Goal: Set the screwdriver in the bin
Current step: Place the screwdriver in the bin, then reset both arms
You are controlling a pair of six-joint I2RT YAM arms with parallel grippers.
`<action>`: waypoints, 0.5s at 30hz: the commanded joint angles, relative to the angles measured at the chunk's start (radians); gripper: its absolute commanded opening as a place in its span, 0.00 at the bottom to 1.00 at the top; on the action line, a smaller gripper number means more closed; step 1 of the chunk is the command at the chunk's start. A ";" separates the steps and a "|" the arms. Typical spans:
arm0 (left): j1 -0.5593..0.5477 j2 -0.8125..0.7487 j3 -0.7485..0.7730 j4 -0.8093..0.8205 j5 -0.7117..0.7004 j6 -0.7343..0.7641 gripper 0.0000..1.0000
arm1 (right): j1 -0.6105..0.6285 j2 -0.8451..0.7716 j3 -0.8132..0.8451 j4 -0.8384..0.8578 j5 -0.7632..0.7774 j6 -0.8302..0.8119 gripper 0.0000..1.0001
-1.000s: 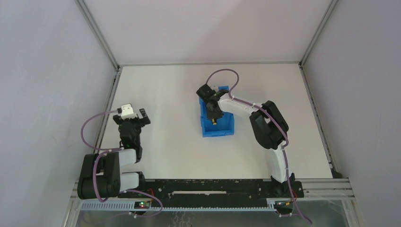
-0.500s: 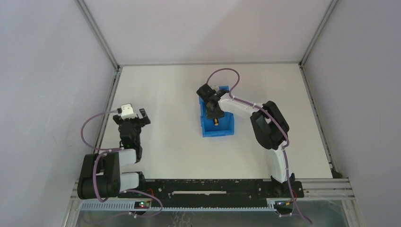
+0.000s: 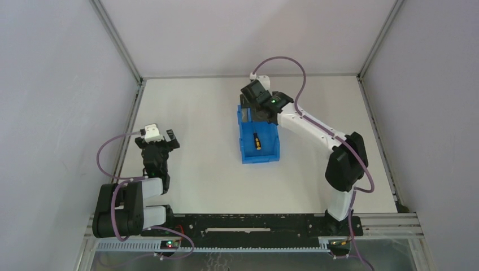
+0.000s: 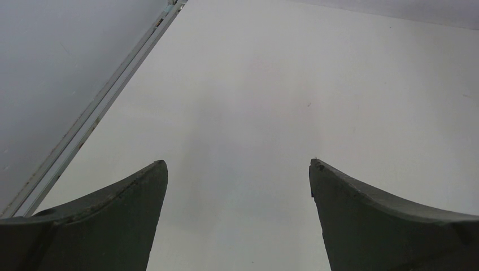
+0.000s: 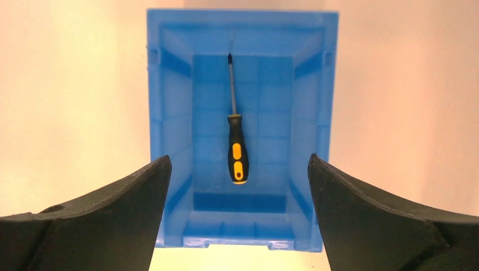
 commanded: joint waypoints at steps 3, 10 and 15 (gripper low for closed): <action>-0.006 -0.009 0.033 0.037 -0.009 0.016 1.00 | -0.005 -0.090 0.089 -0.063 0.063 -0.073 1.00; -0.006 -0.009 0.033 0.037 -0.009 0.017 1.00 | -0.075 -0.146 0.078 -0.134 0.054 -0.126 1.00; -0.006 -0.009 0.032 0.037 -0.008 0.017 1.00 | -0.184 -0.223 0.012 -0.152 0.020 -0.174 1.00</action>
